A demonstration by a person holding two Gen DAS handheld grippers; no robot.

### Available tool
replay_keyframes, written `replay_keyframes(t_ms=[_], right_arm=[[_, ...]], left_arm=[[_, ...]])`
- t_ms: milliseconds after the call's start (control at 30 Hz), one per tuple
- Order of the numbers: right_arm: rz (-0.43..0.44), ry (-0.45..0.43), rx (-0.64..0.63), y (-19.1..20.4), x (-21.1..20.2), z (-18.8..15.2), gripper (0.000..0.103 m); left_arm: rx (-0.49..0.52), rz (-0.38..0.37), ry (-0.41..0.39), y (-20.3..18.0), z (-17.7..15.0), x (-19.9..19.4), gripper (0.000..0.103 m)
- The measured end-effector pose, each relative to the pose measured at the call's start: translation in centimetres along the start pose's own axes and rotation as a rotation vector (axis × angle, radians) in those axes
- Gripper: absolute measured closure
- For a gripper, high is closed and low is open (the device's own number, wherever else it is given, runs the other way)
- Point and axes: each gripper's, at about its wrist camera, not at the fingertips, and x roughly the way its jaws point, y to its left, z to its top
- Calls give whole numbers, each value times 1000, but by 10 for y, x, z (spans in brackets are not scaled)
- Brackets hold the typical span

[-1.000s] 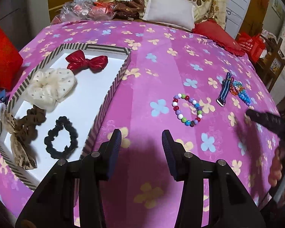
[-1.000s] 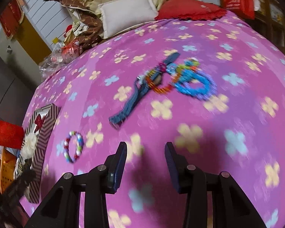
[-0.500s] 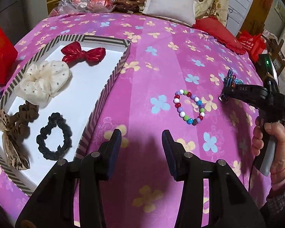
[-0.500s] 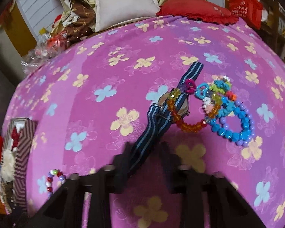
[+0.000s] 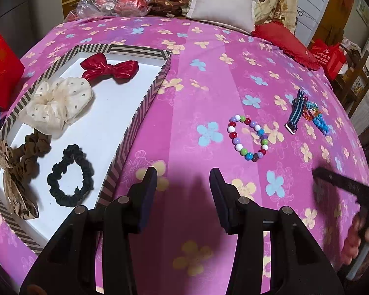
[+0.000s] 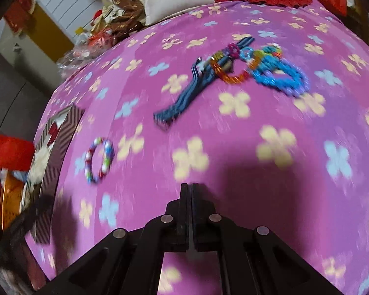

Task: Organize jewelry

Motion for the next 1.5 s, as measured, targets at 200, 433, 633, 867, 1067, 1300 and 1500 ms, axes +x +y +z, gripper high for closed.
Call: replay_keyframes(t_ms=[200,433,633,867,1067,1300,1500], right_arm=[[-13,-51,-39,12,-1,28,59],[-111,-61,42,20,48,85,57],[-255,-86,-9,32,62,100,87],[-102,-18,-63,28,37,52,103],[5,-2,-33,-1,-4,-11,102],[10,-110,120,-61,-39,-7,46],[-51,-179,149,-93,-42,31,45]], left_arm=[[-3,19,-8,-1,-1,1,59],[4,14,8,-2,-1,6,59],[-7,-1,15,-2,2,8,59],[17,6,5,-9,0,8,59],[28,1,7,-13,-4,9,59],[18,-3,34,-19,-4,14,59],[-2,-46,92,-33,15,37,59]])
